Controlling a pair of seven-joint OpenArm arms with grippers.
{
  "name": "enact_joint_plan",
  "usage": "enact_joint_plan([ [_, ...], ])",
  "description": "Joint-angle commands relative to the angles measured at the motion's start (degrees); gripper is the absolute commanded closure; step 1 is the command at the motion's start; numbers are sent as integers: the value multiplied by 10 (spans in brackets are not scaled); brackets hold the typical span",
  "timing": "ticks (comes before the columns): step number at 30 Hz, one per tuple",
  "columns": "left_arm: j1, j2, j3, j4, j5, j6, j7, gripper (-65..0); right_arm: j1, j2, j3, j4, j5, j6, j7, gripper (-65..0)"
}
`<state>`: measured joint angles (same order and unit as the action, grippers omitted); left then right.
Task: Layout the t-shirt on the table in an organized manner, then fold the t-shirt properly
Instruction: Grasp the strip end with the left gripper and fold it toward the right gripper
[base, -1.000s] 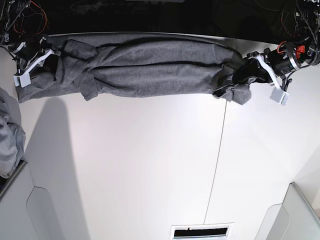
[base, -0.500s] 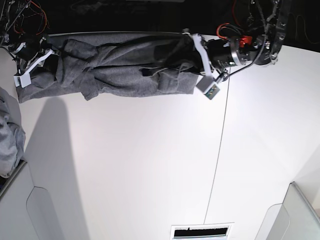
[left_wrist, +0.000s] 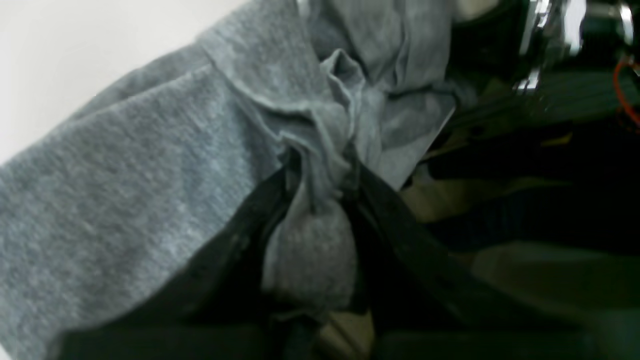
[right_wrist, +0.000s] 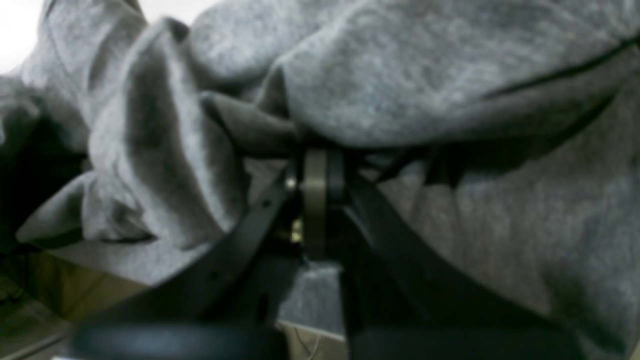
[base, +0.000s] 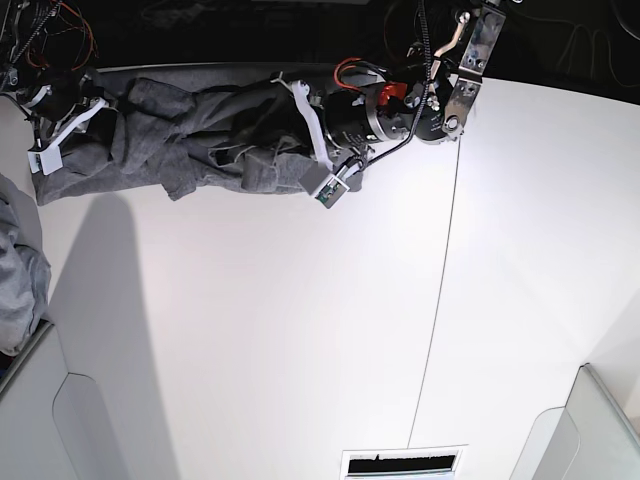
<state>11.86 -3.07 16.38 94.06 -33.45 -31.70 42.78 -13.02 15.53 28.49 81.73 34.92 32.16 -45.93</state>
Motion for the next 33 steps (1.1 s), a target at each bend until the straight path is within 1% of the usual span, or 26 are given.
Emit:
enact_joint_plan([
  [1,-5,9,1,5,-9,-5,-21,-146,3,8,3,7,7,4,0,0],
  [2,-5,12,1,2,-5,-5,-32,-233,3,8,3,7,7,4,0,0],
  [3,-5,14,1,-1,-2,-5,-42,-307,2,8,3,7,7,4,0,0],
  [4,-4,14,2,-2,-2,-5,-48,-355,3,8,3,7,7,4,-1,0],
  [5,-4,14,3,-2,-2,-5,-49,-372,3,8,3,7,7,4,-2,0],
  [8,-5,13,14,-2,-27,-13,-40,-372,3,8,3,7,7,4,-2,0],
  [12,-5,13,43,-2,-73,-50,-35,-372,3,8,3,7,19,4,-2,0],
  [16,-6,13,65,-1,-85,-56,-35,-372,3,10,3,7,39,4,-2,0],
  [20,-6,13,56,0,-85,-57,-25,-371,3,24,4,28,77,4,-19,0],
  [22,-6,13,45,1,-85,-57,-18,-371,3,31,6,53,81,4,-30,0],
  [25,-6,12,26,1,-89,-83,-9,-371,3,40,17,95,81,4,-46,0],
  [27,-6,9,16,1,-106,-83,-5,-371,3,44,25,112,82,4,-58,0],
  [28,-6,9,12,1,-114,-83,-2,-371,3,46,28,115,82,4,-65,-30],
  [30,-6,10,5,1,-121,-83,-1,-371,3,48,34,115,82,4,-71,-128],
  [31,-6,10,3,1,-122,-83,-1,-371,3,48,40,115,82,4,-70,-157],
  [33,-6,10,1,1,-124,-83,7,-371,3,48,61,115,82,4,-64,-168],
])
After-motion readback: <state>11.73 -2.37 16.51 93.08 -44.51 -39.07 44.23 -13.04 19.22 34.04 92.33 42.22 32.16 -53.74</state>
